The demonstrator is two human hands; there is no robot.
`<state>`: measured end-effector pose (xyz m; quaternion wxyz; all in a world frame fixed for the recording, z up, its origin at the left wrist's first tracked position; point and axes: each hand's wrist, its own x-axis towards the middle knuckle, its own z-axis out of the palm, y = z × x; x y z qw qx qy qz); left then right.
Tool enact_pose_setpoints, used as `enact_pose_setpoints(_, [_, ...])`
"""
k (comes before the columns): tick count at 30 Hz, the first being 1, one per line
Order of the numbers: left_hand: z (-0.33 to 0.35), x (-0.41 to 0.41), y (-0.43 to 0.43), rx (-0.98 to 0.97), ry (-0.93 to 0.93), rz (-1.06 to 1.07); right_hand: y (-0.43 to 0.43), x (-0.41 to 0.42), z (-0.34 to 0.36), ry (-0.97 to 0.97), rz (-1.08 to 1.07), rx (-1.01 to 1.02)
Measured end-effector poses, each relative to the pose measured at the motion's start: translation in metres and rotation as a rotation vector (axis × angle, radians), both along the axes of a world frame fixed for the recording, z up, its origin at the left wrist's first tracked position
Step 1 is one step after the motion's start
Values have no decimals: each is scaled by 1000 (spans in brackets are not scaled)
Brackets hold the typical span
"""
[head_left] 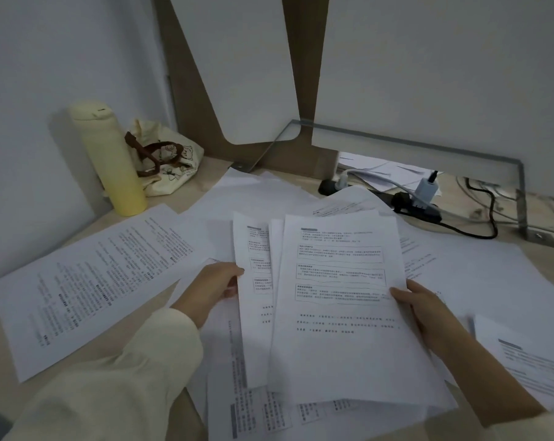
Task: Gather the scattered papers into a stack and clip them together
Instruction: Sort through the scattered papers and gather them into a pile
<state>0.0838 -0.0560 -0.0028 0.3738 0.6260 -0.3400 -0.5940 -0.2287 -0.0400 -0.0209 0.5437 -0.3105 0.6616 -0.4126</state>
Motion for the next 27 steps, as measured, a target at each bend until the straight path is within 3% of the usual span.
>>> enact_pose_setpoints(3, [1, -13, 3, -39, -105, -139, 2, 0, 0, -2, 7, -17])
enact_pose_setpoints(9, [-5, -29, 15, -123, 7, -342, 0, 14, 9, 73, 78, -84])
enact_pose_setpoints(16, [11, -28, 22, -370, -59, -191, -1, 36, 17, 164, 173, -223])
enact_pose_setpoints(21, [47, -17, 35, -594, 0, -159, -4, 30, 37, -152, 350, -254])
enact_pose_setpoints(24, [61, -9, 42, -659, 62, -121, 1, 35, 62, -149, 481, -330])
enact_pose_setpoints(27, [72, -3, 45, -725, 98, -60, 7, 42, 88, -91, 440, -449])
